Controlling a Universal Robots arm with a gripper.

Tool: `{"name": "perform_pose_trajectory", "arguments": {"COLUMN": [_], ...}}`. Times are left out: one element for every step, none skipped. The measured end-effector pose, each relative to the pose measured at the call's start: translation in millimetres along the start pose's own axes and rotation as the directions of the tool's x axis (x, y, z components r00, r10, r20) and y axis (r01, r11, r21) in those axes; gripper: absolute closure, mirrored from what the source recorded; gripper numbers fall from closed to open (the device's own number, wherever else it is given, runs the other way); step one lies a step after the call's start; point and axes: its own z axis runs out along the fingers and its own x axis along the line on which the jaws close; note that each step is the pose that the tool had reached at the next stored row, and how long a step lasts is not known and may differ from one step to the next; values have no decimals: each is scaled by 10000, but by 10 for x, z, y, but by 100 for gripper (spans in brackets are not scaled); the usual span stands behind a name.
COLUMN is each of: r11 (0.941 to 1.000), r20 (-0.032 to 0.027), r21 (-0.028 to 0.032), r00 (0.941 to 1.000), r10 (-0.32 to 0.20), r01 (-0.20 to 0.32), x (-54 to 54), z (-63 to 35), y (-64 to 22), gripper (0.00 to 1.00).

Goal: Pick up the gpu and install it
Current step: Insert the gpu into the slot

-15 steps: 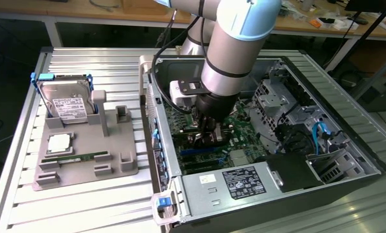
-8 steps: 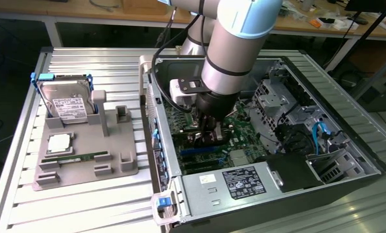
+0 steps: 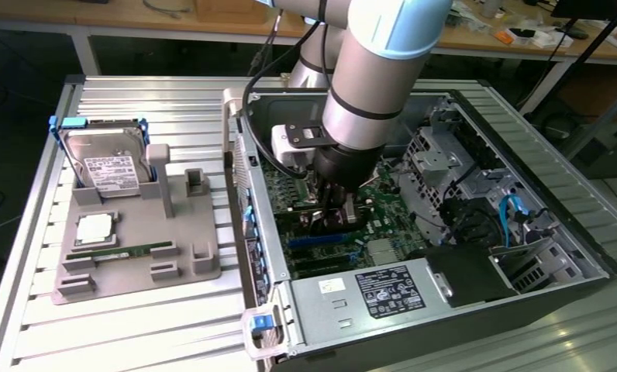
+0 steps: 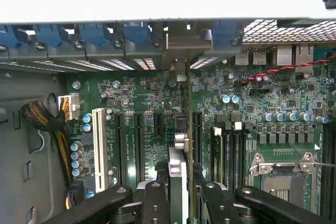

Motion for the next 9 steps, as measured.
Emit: {"name": "perform_pose_trajectory", "arguments": {"r11": [10000, 10000, 10000, 10000, 10000, 10000, 10000, 10000, 10000], "r20": [0, 0, 0, 0, 0, 1, 1, 1, 1], "r21": [0, 5, 16, 26, 31, 38, 46, 48, 48], "r00": [10000, 10000, 10000, 10000, 10000, 10000, 10000, 10000, 10000], "r10": [0, 0, -1, -1, -1, 0, 0, 0, -1], "r01": [0, 0, 1, 1, 1, 0, 0, 0, 1], "x": [0, 0, 0, 0, 0, 0, 0, 0, 0], "z": [0, 0, 0, 0, 0, 0, 0, 0, 0], "y": [0, 0, 1, 1, 1, 2, 2, 2, 2], "gripper": [72, 72, 72, 72, 72, 72, 72, 72, 72]}}
